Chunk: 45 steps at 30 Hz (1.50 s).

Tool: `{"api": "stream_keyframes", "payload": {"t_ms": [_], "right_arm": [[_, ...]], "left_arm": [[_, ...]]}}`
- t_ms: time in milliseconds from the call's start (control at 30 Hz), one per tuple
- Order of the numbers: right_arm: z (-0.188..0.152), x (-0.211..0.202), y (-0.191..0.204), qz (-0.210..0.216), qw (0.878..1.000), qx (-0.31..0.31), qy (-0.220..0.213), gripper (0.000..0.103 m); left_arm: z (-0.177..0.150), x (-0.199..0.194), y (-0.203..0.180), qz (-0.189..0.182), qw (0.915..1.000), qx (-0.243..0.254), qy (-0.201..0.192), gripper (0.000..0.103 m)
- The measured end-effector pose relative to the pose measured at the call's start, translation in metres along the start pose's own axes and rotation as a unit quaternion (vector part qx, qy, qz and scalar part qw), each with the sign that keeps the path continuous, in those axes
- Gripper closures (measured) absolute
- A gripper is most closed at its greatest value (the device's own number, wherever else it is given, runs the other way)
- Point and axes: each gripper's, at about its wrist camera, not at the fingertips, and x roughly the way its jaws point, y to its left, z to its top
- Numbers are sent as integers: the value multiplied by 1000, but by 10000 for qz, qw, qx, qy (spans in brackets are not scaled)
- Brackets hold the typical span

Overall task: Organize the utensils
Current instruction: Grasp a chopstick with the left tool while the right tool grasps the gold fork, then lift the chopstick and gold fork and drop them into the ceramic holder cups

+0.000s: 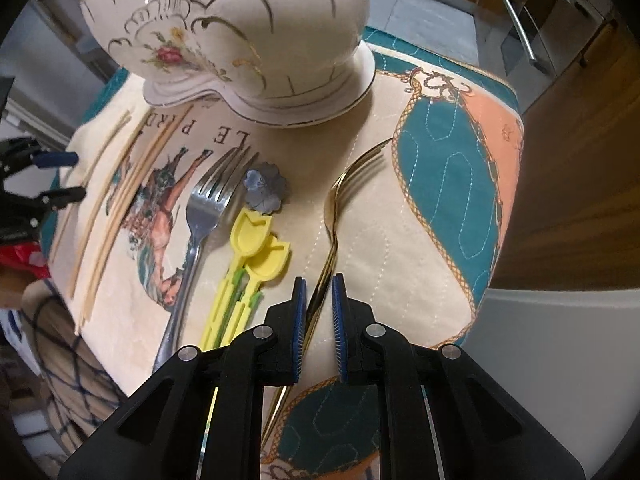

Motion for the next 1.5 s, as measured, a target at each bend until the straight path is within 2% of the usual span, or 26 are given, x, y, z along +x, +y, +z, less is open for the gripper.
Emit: {"api": "stream_keyframes", "payload": {"t_ms": [67, 200, 300, 367, 500, 633, 733, 800, 867, 967, 1033, 1167, 1300, 1400, 1500], "right_arm": [[1, 0, -1, 18, 10000, 58, 30, 92], [0, -1, -8, 170, 9996, 221, 1, 96], [-10, -2, -22, 285, 9992, 277, -105, 96], [-18, -2, -25, 408, 9985, 298, -232, 96], [-33, -13, -35, 705, 9946, 391, -646, 96], [-49, -37, -44, 1022, 9852, 504, -1282, 96], [-60, -58, -46, 1126, 9746, 588, -1844, 96], [-67, -72, -50, 1107, 9649, 642, -2291, 96], [-70, -83, -46, 1057, 9561, 664, -2653, 96], [-71, -97, -39, 909, 9429, 643, -3139, 96], [-69, -105, -29, 749, 9341, 606, -3437, 96], [-65, -131, -17, 430, 9078, 514, -4141, 96], [-51, -154, -10, 473, 8739, 518, -4811, 96], [-36, -166, -7, 621, 8511, 457, -5193, 96], [-20, -173, 0, 556, 8396, 335, -5393, 96]], "left_arm": [[2, 0, 0, -122, 9999, 1, 72, 58], [0, 1, -1, -105, 9999, 17, 61, 70], [-4, -3, 1, -89, 9999, -59, -36, 89], [-10, -3, 9, -260, 9994, -180, -163, 99], [-25, -8, 20, -618, 9957, -414, -561, 99], [-42, -31, 29, -940, 9834, -671, -1401, 99], [-58, -62, 33, -1205, 9595, -840, -2406, 99], [-64, -75, 34, -1260, 9446, -957, -2877, 99], [-70, -88, 29, -1324, 9226, -1110, -3449, 99], [-66, -99, 21, -1111, 9028, -1148, -3993, 99], [-58, -107, 8, -948, 8863, -1124, -4392, 99], [-47, -135, -4, -837, 8540, -1070, -5022, 99], [-25, -160, -9, -816, 8184, -1045, -5592, 99], [-11, -168, -11, -673, 7994, -1080, -5871, 99], [12, -174, -6, -617, 7803, -1194, -6108, 99]]}}
